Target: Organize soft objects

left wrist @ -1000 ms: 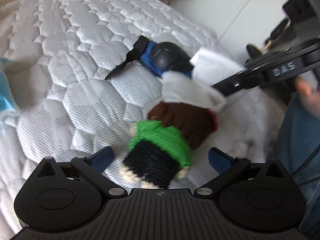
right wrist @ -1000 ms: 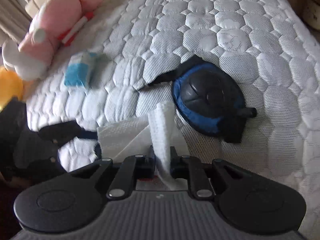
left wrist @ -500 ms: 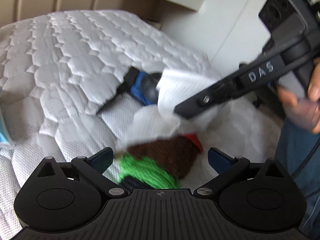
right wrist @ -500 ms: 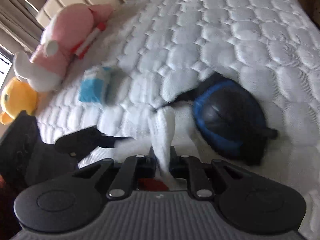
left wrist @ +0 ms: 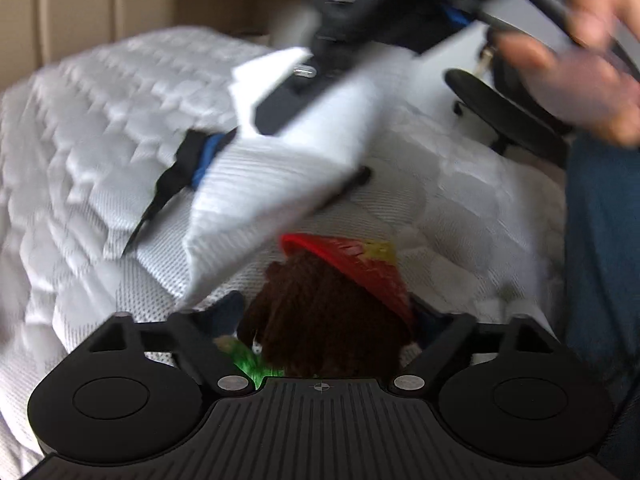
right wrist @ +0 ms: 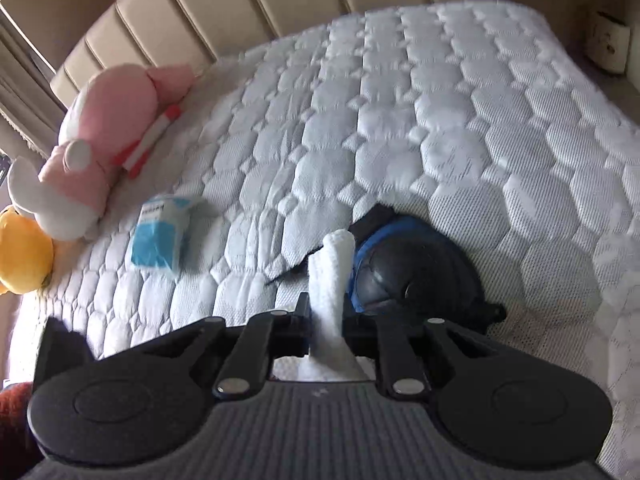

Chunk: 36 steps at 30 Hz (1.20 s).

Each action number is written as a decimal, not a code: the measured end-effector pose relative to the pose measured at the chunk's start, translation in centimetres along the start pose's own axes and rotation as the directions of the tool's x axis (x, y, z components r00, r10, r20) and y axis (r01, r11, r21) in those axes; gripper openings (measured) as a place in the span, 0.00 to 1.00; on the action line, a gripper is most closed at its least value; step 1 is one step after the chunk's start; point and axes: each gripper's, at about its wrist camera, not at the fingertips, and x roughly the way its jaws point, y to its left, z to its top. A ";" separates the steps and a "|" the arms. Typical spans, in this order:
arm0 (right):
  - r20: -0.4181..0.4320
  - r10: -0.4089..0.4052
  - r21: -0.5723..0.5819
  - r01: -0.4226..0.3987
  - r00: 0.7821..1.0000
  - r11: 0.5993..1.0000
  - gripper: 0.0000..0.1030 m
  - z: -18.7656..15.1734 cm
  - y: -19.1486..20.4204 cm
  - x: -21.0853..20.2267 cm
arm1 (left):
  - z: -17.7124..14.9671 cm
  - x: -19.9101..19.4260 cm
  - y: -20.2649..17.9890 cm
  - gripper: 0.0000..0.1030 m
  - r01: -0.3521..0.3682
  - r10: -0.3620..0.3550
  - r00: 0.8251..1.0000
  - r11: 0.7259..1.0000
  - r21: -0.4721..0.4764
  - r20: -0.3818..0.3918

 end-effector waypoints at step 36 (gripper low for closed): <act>0.127 -0.267 -0.669 0.282 0.955 0.688 0.10 -0.7 7.2 7.8 | -2.2 -9.2 9.2 0.99 -0.193 0.212 0.977 0.808 -0.557 -0.030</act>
